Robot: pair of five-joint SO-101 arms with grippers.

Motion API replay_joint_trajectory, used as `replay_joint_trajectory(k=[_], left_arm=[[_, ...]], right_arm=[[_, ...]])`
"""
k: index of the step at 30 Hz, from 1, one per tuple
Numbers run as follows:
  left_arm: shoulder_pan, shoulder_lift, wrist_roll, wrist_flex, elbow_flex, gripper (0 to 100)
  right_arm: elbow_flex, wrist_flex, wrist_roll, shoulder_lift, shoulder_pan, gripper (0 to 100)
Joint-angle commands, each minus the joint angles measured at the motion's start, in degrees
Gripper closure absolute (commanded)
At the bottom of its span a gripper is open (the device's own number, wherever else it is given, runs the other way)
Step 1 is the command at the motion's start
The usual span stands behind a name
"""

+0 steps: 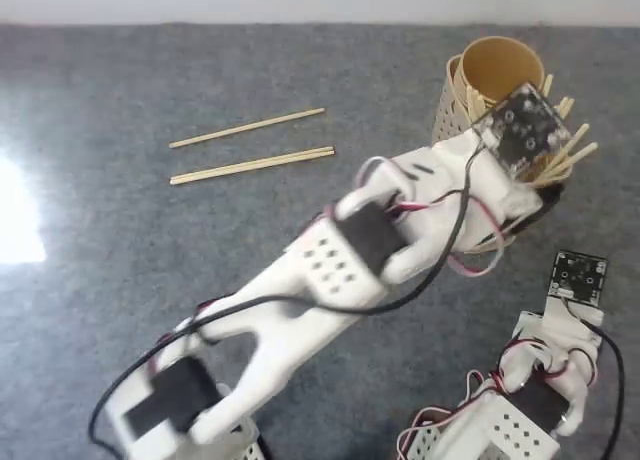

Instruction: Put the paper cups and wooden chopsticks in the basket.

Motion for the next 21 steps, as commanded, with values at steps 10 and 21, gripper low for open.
replay_joint_trajectory(k=[10,21], left_arm=[[-21.54,-27.87,-23.21,44.40,-0.66,84],[-53.80,-40.79,-46.42,48.44,13.05,84]], right_arm=[[-0.44,-0.75,0.62,-0.75,-0.57,85.1],[-0.70,0.75,0.70,-0.75,-0.48,85.1]])
